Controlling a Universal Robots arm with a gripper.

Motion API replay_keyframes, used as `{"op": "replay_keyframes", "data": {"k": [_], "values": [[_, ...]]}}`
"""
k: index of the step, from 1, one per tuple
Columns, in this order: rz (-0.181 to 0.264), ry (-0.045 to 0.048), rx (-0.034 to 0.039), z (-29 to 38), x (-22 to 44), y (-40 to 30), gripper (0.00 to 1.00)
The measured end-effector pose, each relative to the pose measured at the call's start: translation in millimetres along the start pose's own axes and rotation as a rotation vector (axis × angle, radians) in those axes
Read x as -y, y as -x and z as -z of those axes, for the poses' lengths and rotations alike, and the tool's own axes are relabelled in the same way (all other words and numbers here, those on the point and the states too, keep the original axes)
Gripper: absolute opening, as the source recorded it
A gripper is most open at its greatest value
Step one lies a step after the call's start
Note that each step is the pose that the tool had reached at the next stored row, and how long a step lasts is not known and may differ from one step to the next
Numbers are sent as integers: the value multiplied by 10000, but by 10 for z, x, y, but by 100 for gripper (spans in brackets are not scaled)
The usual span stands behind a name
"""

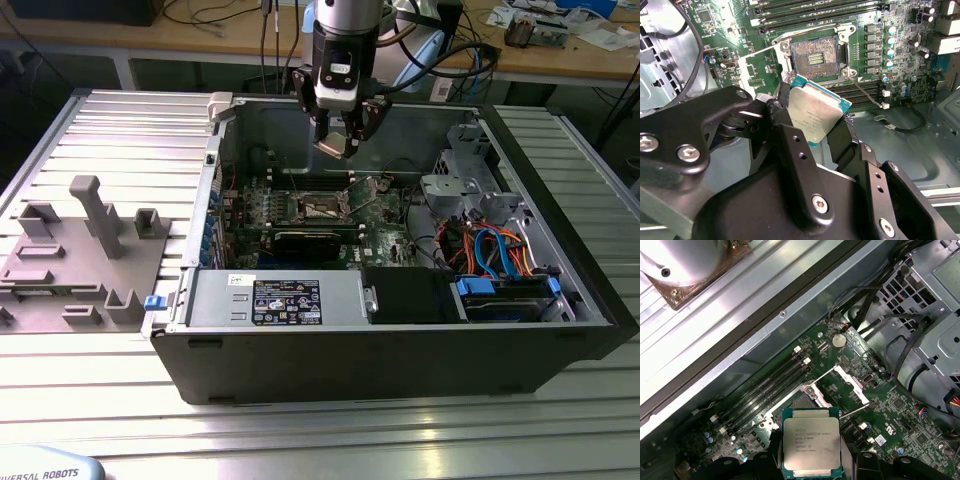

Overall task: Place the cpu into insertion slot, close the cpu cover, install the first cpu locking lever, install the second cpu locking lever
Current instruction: 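Place the cpu into insertion slot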

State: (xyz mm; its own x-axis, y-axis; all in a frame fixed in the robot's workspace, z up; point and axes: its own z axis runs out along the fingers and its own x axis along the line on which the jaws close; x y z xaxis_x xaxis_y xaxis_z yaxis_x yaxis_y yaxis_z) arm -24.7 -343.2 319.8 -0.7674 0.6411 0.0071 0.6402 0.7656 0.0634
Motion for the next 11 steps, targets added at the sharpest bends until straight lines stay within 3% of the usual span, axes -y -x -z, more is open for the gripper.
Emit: {"op": "replay_keyframes", "data": {"k": [11], "values": [[-71,0,4,-3,0,0,54]]}}
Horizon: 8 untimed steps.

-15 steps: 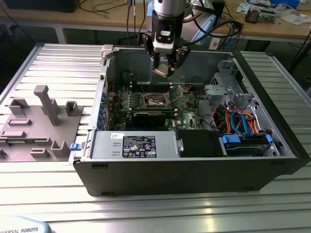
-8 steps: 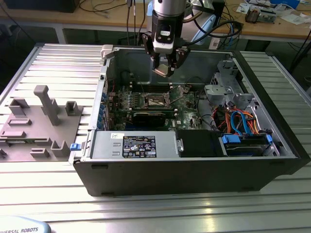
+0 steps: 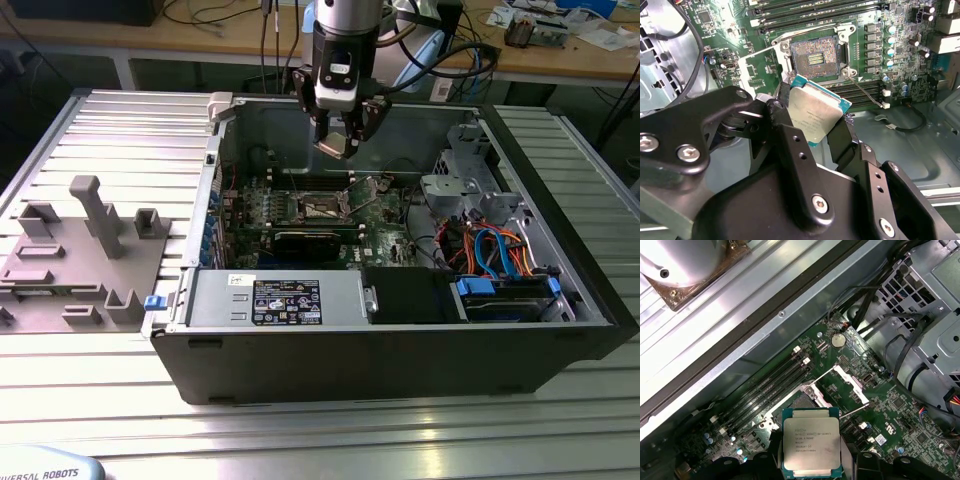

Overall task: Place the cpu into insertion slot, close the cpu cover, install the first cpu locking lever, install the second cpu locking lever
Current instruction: 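Place the cpu into insertion slot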

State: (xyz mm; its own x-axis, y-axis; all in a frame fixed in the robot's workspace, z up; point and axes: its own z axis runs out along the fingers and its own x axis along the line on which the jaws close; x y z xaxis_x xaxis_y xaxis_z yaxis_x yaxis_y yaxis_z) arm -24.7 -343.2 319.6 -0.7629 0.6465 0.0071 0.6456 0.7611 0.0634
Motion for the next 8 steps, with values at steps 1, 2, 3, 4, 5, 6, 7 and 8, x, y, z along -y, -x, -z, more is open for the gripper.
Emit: {"op": "replay_keyframes", "data": {"k": [1,2,3,4,5,6,7,8], "values": [[-27,0,2,-1,0,0,54],[-30,1,2,-1,0,0,54],[-34,1,2,-1,0,0,54],[-41,0,3,-1,0,0,54],[-44,1,3,-1,0,0,54],[-61,1,4,-2,0,0,54],[-79,1,5,-2,0,0,54],[-83,1,5,-3,0,0,54]]}}
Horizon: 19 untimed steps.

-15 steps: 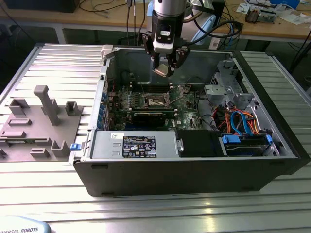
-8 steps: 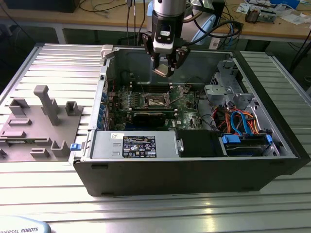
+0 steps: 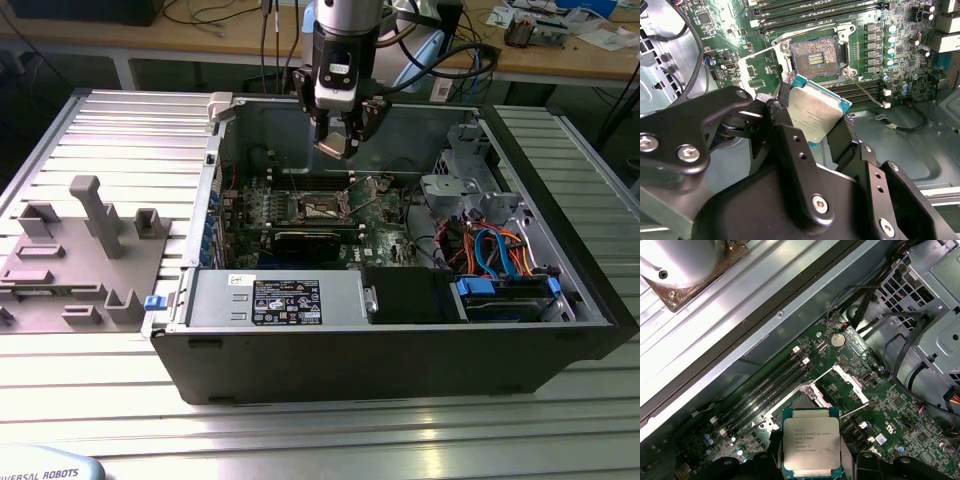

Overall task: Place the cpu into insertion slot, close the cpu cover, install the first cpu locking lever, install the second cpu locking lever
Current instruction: 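Place the cpu into insertion slot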

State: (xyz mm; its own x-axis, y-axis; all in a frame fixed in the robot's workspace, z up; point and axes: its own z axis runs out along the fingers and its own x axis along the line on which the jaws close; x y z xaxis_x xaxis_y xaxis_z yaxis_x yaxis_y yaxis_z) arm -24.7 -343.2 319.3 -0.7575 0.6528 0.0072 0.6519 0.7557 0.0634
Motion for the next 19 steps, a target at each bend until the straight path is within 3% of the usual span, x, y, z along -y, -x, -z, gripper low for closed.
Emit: {"op": "replay_keyframes", "data": {"k": [19], "values": [[-156,-1,12,-6,0,0,54]]}}
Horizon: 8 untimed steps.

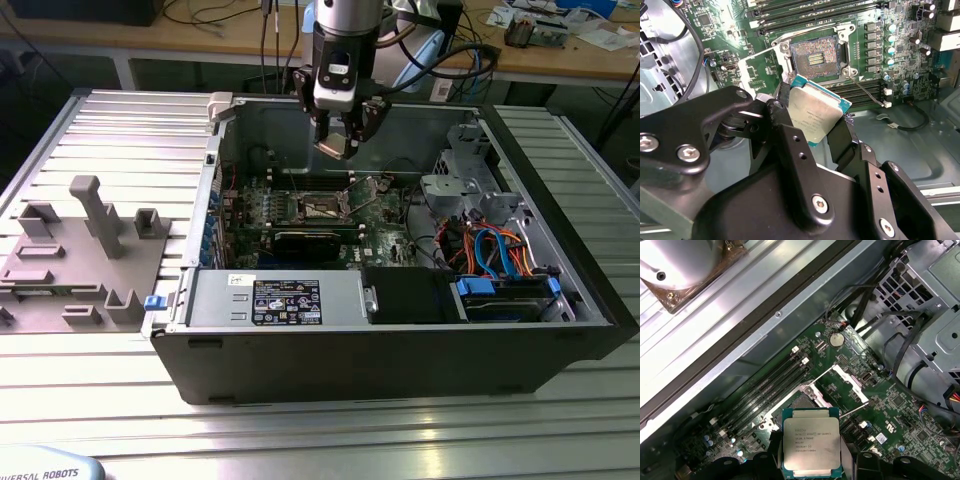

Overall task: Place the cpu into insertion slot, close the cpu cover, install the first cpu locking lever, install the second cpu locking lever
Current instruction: 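Place the cpu into insertion slot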

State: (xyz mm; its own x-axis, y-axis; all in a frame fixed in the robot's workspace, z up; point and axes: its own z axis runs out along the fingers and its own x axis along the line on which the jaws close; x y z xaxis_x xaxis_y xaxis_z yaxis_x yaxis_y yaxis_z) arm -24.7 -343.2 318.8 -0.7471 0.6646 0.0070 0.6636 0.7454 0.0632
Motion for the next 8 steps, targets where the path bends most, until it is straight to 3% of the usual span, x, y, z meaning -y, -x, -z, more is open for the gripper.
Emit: {"op": "replay_keyframes", "data": {"k": [8], "values": [[-98,-2,8,-4,0,0,54]]}}
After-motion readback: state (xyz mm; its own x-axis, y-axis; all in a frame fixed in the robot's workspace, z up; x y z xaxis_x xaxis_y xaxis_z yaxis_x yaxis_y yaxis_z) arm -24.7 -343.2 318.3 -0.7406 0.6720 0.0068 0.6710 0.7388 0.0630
